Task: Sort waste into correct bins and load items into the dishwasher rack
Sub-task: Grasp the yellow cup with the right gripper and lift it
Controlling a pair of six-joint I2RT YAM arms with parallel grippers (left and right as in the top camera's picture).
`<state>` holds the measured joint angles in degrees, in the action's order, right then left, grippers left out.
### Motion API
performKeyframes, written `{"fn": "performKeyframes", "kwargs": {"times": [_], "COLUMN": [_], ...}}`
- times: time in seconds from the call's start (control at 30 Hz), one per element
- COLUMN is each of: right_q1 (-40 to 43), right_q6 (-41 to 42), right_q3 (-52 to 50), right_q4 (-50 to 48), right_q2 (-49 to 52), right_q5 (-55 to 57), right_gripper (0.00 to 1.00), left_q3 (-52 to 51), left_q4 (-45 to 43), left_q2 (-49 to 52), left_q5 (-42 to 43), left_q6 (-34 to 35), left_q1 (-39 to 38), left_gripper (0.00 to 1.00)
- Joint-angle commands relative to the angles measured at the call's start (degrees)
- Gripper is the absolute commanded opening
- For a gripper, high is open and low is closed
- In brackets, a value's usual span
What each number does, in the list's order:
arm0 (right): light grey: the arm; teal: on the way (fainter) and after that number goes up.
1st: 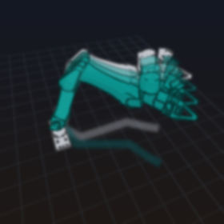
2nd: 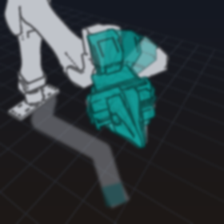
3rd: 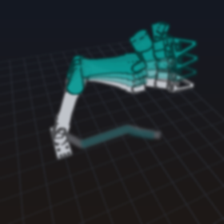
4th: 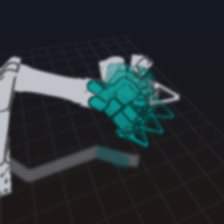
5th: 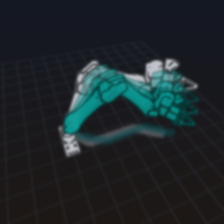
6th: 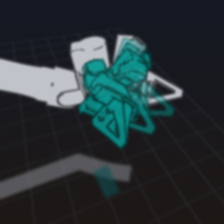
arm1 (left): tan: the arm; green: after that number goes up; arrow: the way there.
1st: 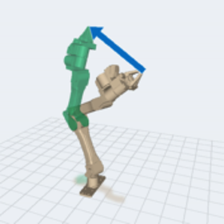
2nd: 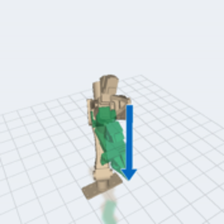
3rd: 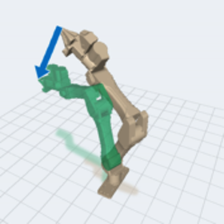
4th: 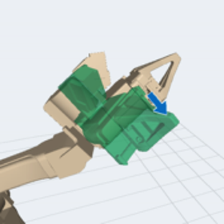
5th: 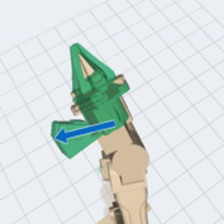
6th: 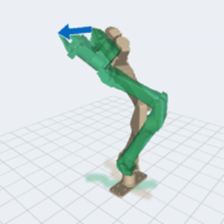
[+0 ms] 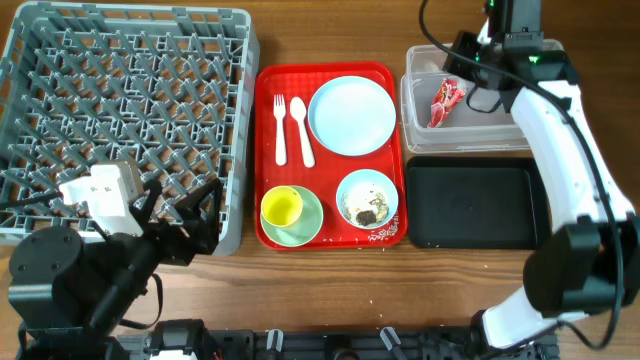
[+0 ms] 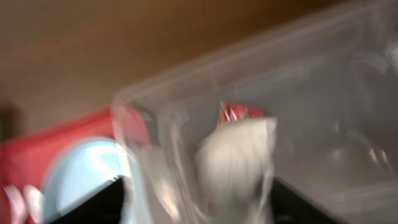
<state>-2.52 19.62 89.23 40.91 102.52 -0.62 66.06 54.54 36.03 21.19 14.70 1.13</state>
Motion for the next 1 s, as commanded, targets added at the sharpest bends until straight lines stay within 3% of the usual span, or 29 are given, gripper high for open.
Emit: {"fn": "performKeyframes", "kwargs": {"times": [0.0, 0.23, 0.37, 0.57, 0.67, 0.73, 0.83, 0.97], "right_q1": [0.2, 0.1, 0.1, 0.1, 0.1, 0.0, -3.3, -18.2], "right_q6": [-3.0, -2.9, -2.9, -2.9, -2.9, -3.1, -7.7, -6.6], "right_q3": [-0.2, -0.2, -0.2, -0.7, -0.7, -0.7, -0.8, -4.7], "right_q4": [1.6, 7.0, 12.5, 17.1, 18.7, 19.8, 22.1, 20.7], "right_q2": [-2.6, -22.1, -28.3, -29.4, -28.8, -28.5, -27.7, -23.5], "right_q5": [-8.1, -24.2, -26.4, -26.4, -26.5, -27.3, -31.9, -28.2], "right_gripper": [1.00, 1.00, 1.00, 1.00, 1.00, 0.99, 0.88, 0.82], "left_q3": [0.3, 0.3, 0.3, 0.3, 0.3, 0.3, 0.3, 0.9], "left_q4": [0.4, 9.4, 9.9, 5.6, 4.3, 5.0, 5.0, 5.6], "left_q2": [3.0, 19.2, 29.4, 45.7, 51.7, 53.3, 52.4, 45.8], "left_q5": [1.8, -2.0, -2.4, -14.5, -21.0, -24.6, -24.7, -12.6], "left_q6": [1.0, 2.9, 3.0, 7.1, 10.0, 13.7, 14.7, 14.0], "left_q1": [-0.1, -3.4, -11.0, -26.6, -30.6, -30.4, -27.3, -18.1], "left_gripper": [0.99, 0.98, 0.68, 0.43, 0.28, 0.31, 0.32, 0.35]}}
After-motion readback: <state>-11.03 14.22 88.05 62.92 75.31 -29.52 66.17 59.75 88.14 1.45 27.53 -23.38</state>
